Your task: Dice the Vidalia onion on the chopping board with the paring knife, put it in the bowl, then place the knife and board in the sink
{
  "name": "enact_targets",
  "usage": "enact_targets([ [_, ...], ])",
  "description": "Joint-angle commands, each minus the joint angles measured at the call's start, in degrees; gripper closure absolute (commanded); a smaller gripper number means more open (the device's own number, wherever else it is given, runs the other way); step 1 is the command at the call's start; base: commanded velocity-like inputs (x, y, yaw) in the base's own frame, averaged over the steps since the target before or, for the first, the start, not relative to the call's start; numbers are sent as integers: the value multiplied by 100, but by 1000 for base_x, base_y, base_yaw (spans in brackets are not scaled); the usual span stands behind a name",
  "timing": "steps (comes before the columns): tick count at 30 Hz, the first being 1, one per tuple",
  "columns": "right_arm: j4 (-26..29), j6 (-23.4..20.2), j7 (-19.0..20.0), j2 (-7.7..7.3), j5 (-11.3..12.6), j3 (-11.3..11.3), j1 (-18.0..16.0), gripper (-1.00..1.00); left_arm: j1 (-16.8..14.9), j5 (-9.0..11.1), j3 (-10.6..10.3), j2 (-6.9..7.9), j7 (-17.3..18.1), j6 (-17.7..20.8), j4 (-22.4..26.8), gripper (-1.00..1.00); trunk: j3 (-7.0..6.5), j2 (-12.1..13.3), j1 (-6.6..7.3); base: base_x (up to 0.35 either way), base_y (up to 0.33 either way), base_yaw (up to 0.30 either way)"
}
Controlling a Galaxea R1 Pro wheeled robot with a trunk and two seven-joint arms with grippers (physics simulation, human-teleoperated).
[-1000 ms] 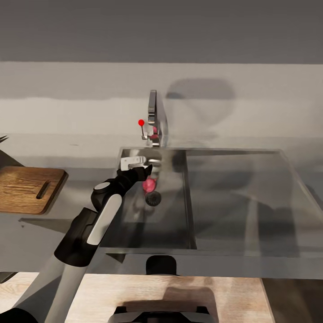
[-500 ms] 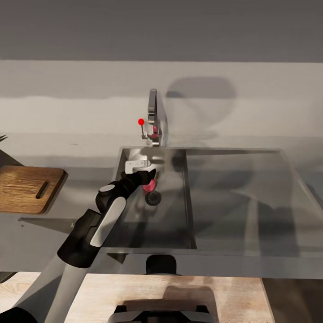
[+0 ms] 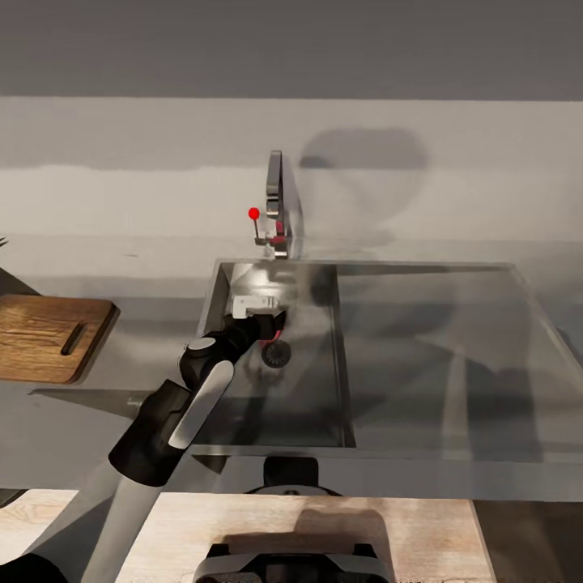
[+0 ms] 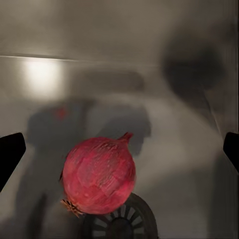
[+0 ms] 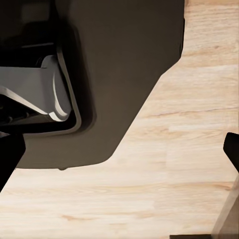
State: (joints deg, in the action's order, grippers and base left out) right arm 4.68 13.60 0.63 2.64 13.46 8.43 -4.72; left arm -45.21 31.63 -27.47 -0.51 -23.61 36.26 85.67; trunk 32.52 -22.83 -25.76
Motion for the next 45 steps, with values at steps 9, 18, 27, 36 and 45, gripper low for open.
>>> enact_targets([
  [9, -11, 25, 7, -3, 60, 44, -3, -100, -5, -15, -192, -6, -56, 12, 7, -100, 86, -9, -3, 0, 0, 0],
  [18, -14, 21, 7, -1, 60, 44, -3, -100, -5, -17, -198, 5, -56, 12, 19, -100, 164, -9, -3, 0, 0, 0],
  [27, -19, 24, 7, 0, 60, 44, -3, -100, -5, -24, -197, 22, -56, 12, 20, -100, 243, -9, -3, 0, 0, 0],
  [36, -17, 28, 7, 0, 60, 44, -3, -100, -5, -26, -197, 41, -56, 12, 26, -100, 305, -9, -3, 44, 0, 0],
  [45, -20, 24, 7, 0, 60, 44, -3, -100, -5, -26, -197, 76, -56, 12, 43, -100, 310, -9, -3, 10, 0, 0],
])
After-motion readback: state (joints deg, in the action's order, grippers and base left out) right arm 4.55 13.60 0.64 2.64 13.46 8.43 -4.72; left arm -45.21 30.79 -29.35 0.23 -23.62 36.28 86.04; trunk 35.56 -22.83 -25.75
